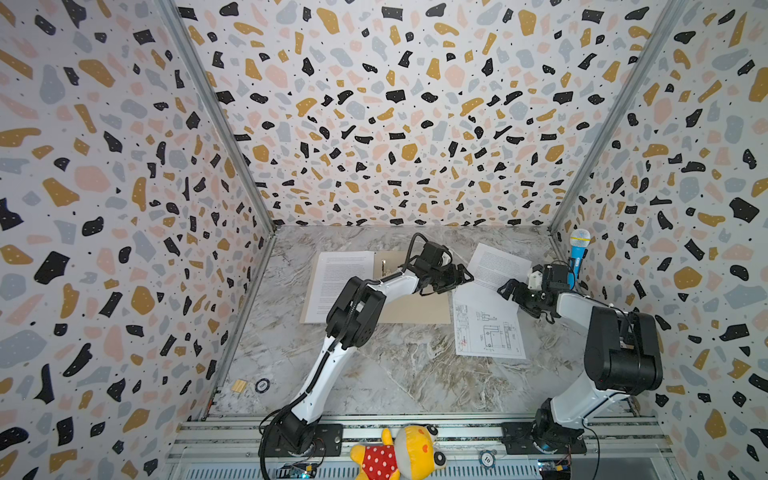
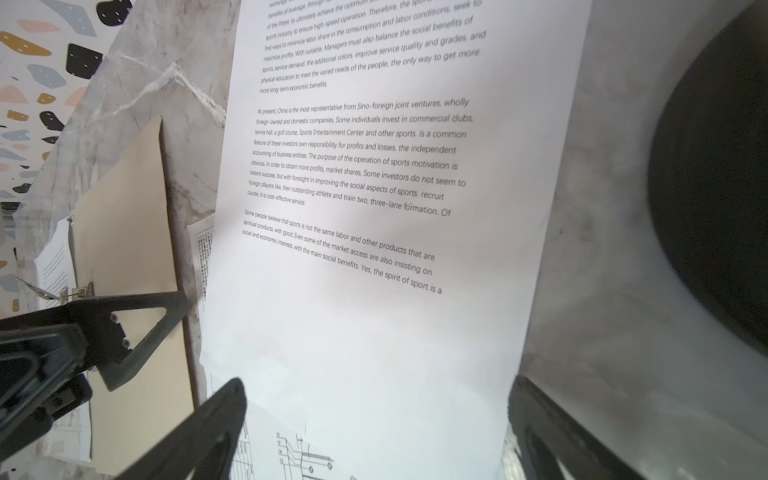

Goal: Put the files into the folder
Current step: 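Grasp the text sheet's edge with the right gripper while the left gripper approaches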

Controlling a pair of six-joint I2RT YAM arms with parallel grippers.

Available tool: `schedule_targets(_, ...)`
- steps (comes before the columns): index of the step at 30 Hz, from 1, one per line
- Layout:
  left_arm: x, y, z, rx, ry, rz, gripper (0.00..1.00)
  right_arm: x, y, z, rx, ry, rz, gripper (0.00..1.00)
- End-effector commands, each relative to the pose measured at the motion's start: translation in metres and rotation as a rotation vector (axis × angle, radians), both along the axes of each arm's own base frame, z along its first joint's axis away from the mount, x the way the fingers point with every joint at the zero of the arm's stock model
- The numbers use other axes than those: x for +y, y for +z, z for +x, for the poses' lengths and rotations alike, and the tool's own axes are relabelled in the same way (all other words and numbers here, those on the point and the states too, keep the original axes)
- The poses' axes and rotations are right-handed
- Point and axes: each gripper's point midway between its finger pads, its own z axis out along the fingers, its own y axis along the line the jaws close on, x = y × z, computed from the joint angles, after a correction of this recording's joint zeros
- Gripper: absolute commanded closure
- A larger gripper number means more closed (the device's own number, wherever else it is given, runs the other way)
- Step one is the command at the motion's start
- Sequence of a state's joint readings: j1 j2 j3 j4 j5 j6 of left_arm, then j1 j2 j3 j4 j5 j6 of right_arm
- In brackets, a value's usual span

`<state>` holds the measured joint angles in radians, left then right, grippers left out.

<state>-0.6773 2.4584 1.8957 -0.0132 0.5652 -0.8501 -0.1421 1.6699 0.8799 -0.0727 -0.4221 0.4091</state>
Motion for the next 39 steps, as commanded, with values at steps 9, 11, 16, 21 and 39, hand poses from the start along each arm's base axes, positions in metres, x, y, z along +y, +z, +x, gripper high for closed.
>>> schedule_targets(9, -0.008, -0.007, 0.001, -0.043, -0.007, 0.016, 0.16, -0.007, -0.002, 0.001, -0.006, 0.0, 0.002, 0.01)
schedule_targets(11, -0.009, -0.007, 0.001, -0.047, -0.007, 0.018, 0.16, -0.009, 0.0, 0.002, -0.013, -0.006, -0.001, 0.01)
schedule_targets(16, -0.009, -0.01, 0.002, -0.048, 0.002, 0.029, 0.16, -0.016, -0.002, 0.0, 0.004, -0.029, -0.027, 0.01)
schedule_targets(21, -0.009, -0.006, 0.005, -0.066, 0.012, 0.038, 0.16, -0.021, -0.007, -0.001, 0.021, -0.042, -0.029, 0.02)
schedule_targets(39, -0.02, -0.02, -0.009, -0.038, -0.024, 0.058, 0.16, -0.009, -0.016, 0.011, 0.036, 0.004, 0.074, 0.07)
